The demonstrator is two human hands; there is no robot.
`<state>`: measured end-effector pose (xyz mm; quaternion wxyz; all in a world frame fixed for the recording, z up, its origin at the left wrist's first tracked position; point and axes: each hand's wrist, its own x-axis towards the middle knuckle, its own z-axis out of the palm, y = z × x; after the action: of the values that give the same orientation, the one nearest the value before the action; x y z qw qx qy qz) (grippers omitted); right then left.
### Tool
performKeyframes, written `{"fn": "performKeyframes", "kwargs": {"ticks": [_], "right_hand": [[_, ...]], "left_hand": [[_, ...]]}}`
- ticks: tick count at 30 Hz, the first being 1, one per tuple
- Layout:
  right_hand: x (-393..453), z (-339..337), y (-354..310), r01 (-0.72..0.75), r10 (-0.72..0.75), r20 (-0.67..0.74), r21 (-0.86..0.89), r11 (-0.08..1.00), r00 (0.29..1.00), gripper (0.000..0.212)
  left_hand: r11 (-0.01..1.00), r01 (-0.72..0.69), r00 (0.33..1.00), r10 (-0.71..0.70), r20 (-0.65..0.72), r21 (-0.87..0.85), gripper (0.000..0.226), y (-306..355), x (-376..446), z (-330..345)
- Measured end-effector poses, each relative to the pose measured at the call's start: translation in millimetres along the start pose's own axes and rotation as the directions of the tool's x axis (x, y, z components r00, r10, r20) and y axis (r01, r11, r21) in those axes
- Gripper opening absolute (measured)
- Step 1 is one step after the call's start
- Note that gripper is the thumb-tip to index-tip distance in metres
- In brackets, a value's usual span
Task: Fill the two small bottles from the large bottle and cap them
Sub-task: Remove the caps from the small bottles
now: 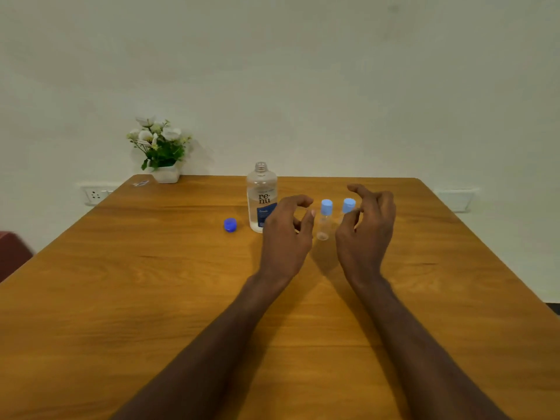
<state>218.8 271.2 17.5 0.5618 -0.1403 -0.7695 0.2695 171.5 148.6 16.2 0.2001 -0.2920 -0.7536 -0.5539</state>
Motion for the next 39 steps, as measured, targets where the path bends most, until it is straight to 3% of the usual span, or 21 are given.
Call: {"fn": "performKeyframes", "kwargs": {"ticks": [5, 10, 15, 21, 24, 27, 30, 33, 39], "right_hand": [[3, 0, 8, -0.053, 0.053, 0.012, 0.02, 0.998, 0.999, 0.047], [5, 2, 7, -0.052, 0.051, 0.025, 0.05, 0.997, 0.998, 0.039], [0, 3, -2, -0.055, 0.039, 0.071, 0.234, 0.971, 0.997, 0.029], [-15, 13, -20, -0.175, 0.076, 0.259, 0.382, 0.907, 0.963, 0.02], [-19, 17, -21, -0.393, 0.205, 0.43, 0.413, 0.822, 0.879, 0.026], [-16, 17, -21, -0.667, 0.327, 0.631, 0.426, 0.611, 0.704, 0.035], [-13, 15, -18, -0.817, 0.373, 0.744, 0.4, 0.415, 0.554, 0.032], [-12, 15, -16, -0.859, 0.386, 0.775, 0.39, 0.332, 0.501, 0.031], [-12, 16, -16, -0.876, 0.377, 0.795, 0.387, 0.288, 0.475, 0.031]], "left_hand": [[0.992, 0.101, 0.992, -0.106, 0.068, 0.071, 0.048, -4, 7, 35], [0.984, 0.164, 0.984, -0.168, 0.061, 0.072, 0.045, -8, 12, 46], [0.965, 0.223, 0.973, -0.229, -0.031, -0.142, 0.032, -1, 7, 28], [0.821, 0.223, 0.961, -0.276, -0.022, -0.525, 0.024, 2, -3, -18], [0.783, 0.255, 0.943, -0.331, -0.033, -0.568, 0.021, -2, -3, -29], [0.784, 0.283, 0.933, -0.359, -0.031, -0.552, 0.024, -7, -1, -34], [0.778, 0.307, 0.93, -0.369, -0.003, -0.548, 0.026, -11, 0, -36], [0.783, 0.313, 0.927, -0.374, -0.006, -0.537, 0.022, -15, -1, -36], [0.797, 0.318, 0.913, -0.403, -0.06, -0.513, 0.025, -18, 0, -34]]}}
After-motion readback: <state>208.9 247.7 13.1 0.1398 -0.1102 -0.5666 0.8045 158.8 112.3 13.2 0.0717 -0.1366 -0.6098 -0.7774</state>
